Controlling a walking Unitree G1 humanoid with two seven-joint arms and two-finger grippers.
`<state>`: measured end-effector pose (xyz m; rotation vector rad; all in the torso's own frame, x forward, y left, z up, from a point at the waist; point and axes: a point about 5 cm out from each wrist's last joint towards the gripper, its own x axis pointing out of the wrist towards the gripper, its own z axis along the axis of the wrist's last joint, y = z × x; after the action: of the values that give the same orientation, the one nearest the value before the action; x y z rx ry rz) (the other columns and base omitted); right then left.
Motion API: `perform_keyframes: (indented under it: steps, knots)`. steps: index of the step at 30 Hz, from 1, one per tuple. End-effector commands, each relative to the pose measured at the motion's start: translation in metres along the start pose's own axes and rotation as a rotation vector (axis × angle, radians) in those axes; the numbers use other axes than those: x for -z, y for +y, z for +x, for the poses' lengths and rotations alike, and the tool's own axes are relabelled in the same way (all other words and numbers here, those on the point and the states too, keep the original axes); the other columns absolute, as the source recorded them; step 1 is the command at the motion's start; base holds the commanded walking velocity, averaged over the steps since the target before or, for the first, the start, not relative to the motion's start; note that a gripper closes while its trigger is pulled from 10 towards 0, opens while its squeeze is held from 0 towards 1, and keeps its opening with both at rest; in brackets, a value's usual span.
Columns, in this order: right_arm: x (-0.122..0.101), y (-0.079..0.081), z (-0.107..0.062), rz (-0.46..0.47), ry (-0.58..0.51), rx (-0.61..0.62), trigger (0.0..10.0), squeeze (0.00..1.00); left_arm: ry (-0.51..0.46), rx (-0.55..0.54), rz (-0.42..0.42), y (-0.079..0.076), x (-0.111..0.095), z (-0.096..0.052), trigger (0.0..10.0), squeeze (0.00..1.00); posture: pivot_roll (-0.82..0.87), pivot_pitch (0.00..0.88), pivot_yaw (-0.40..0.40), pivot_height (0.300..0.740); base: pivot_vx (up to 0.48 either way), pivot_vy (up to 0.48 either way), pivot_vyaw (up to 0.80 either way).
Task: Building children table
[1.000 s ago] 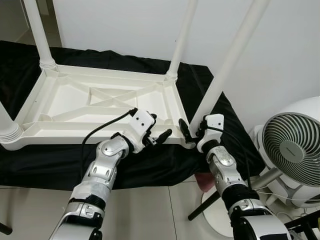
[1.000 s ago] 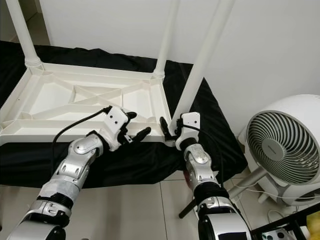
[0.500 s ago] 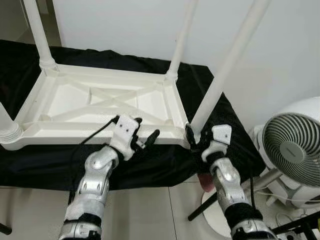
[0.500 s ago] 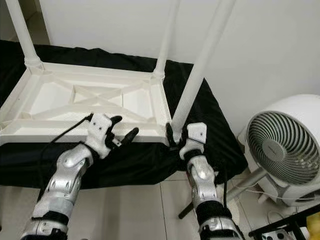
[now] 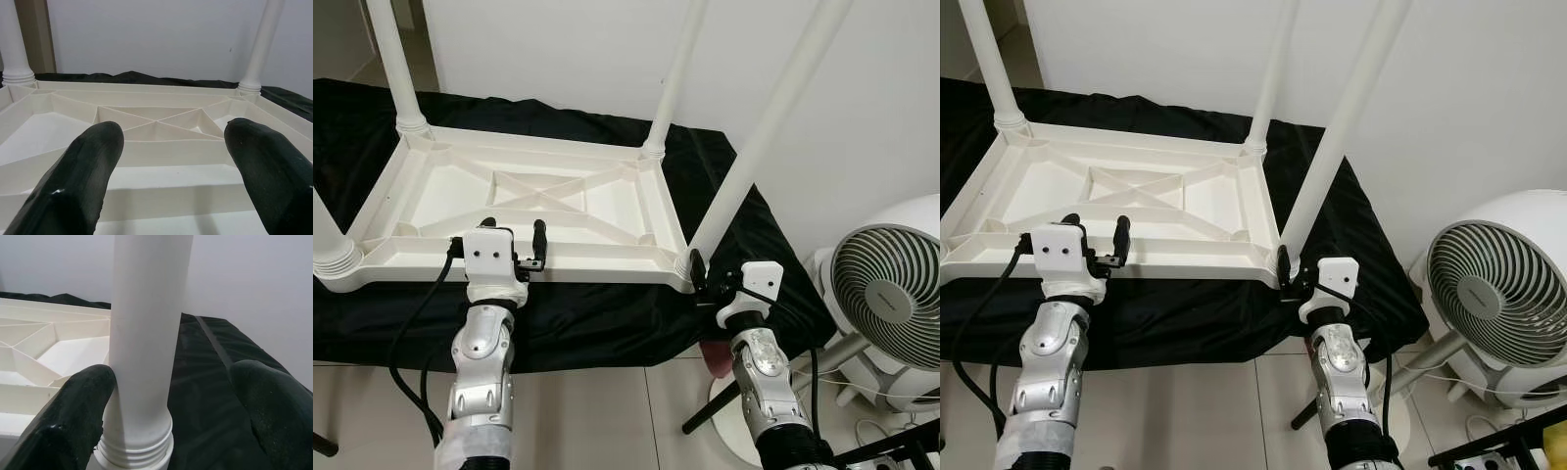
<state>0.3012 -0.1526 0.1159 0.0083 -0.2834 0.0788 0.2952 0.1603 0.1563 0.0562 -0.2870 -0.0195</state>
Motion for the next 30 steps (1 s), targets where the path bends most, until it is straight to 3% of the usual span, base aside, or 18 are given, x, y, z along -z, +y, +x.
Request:
perform_keyframes:
  steps: [1, 15, 30]
  knots:
    - [0.003, -0.005, -0.005, -0.011, 0.021, 0.029, 10.0, 0.0, 0.019, 0.017, -0.014, -0.007, 0.004, -0.006, 10.0, 0.0, 0.05, 0.008, -0.127, 0.74, 0.0, 0.0, 0.0]
    - [0.003, -0.003, -0.008, -0.023, 0.037, 0.036, 10.0, 0.0, 0.031, 0.03, 0.013, -0.012, 0.007, -0.008, 10.0, 0.0, 0.06, 0.0, -0.13, 0.74, 0.0, 0.0, 0.0]
    - [0.001, -0.005, -0.004, -0.03, 0.037, 0.039, 10.0, 0.0, 0.021, 0.043, 0.009, -0.012, 0.005, 0.002, 10.0, 0.0, 0.03, 0.0, -0.11, 0.74, 0.0, 0.0, 0.0]
